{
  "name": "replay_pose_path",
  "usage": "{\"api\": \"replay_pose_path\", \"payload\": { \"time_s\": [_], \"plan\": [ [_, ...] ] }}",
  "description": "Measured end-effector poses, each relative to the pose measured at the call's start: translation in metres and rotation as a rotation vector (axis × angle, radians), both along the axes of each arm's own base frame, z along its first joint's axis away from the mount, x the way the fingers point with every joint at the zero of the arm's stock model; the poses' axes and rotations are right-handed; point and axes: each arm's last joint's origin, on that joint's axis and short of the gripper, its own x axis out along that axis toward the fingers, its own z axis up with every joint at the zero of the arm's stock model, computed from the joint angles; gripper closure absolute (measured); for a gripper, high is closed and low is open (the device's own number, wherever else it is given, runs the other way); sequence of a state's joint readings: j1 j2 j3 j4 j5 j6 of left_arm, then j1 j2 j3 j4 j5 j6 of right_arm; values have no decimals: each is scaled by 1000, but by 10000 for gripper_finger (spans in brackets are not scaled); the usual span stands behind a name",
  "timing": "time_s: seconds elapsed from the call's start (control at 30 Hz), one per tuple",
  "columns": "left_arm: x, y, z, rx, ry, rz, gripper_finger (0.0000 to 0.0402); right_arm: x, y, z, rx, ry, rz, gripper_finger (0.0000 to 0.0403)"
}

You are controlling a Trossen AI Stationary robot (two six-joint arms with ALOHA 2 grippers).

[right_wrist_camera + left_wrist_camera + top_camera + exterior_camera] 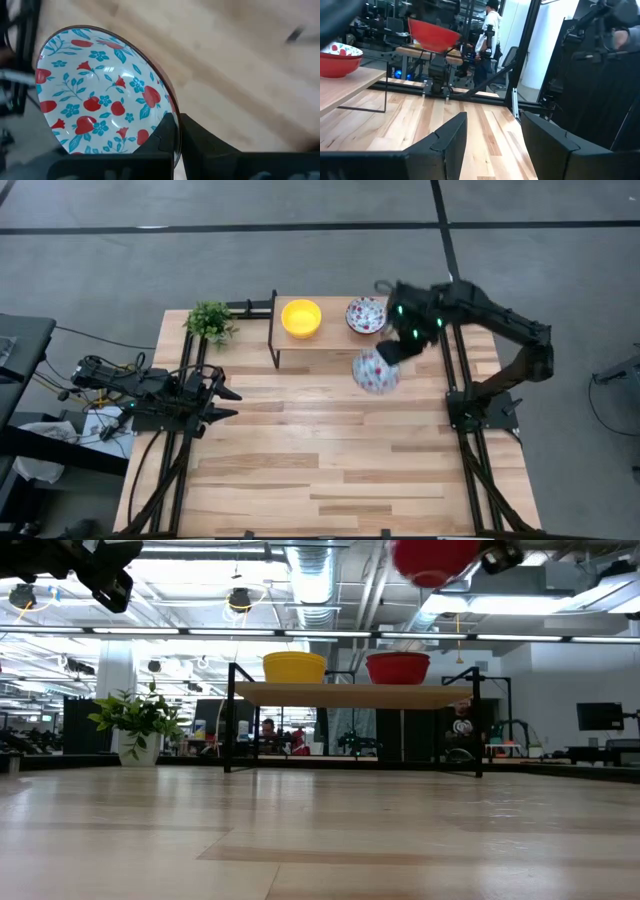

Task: Pick & Place Mini bowls
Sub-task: Stack the white bowl on top of the white bowls on the shelf

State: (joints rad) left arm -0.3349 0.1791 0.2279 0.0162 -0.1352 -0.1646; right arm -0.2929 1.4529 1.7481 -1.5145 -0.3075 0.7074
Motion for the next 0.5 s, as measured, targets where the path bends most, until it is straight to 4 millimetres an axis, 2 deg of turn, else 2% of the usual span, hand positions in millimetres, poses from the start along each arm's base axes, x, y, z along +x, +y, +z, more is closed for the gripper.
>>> {"api": "replay_pose_path", "payload": {
  "time_s": [0.3,0.5],
  "plan": [
    [0,0,0,-1,-4,2,215,7,-85,16,-70,-55,-91,403],
    [0,0,1,-1,-6,3,215,14,-131,22,-48,-152,-101,403]
  ]
}}
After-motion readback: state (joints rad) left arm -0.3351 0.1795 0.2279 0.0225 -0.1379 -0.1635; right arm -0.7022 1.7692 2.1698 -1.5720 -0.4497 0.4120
